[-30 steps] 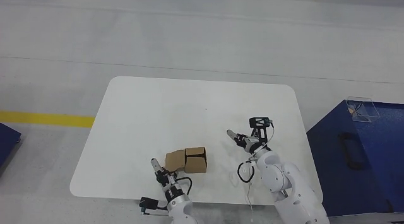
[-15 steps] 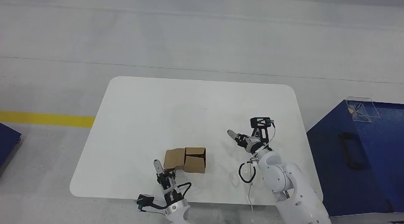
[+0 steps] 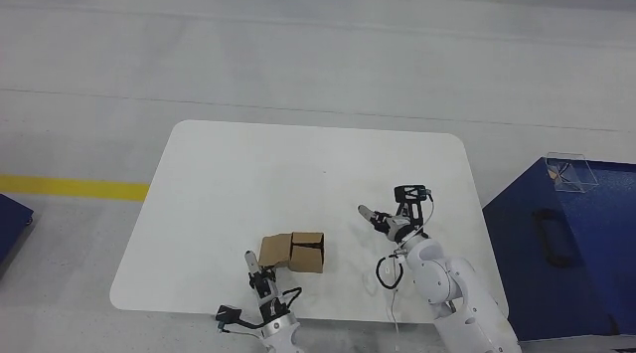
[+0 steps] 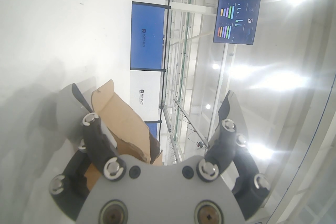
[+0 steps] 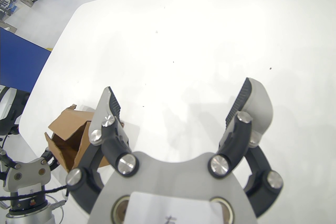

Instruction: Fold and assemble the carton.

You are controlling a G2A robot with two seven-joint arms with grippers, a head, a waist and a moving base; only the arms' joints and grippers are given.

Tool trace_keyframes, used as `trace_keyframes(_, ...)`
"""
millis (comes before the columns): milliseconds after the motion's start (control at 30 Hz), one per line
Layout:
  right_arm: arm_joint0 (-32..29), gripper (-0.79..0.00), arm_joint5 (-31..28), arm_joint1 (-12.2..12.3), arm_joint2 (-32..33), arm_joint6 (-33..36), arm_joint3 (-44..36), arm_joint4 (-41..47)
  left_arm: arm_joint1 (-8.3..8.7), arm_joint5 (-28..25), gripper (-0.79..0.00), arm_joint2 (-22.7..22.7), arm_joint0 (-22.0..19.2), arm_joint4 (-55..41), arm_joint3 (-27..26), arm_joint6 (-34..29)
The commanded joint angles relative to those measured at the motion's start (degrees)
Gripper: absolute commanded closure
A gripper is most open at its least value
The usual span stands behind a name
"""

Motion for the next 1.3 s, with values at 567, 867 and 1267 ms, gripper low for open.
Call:
trace_keyframes(567, 0.0, -0.785, 0.0, 0.0, 0.0, 0.0, 0.0, 0.0, 1.86, 1.41, -0.785, -5.56, 0.6, 20.21, -1.93, -1.72)
trace_keyframes(867, 0.0, -0.785, 0.0, 0.0, 0.0, 0.0, 0.0, 0.0, 1.67, -5.41, -0.785, -7.25, 2.16, 26.47, -4.0, -3.04)
trace_keyframes(1267, 0.0, -0.785, 0.0, 0.0, 0.0, 0.0, 0.0, 0.0, 0.68, -6.26, -0.785, -5.64, 5.66, 35.84, -5.03, -3.89)
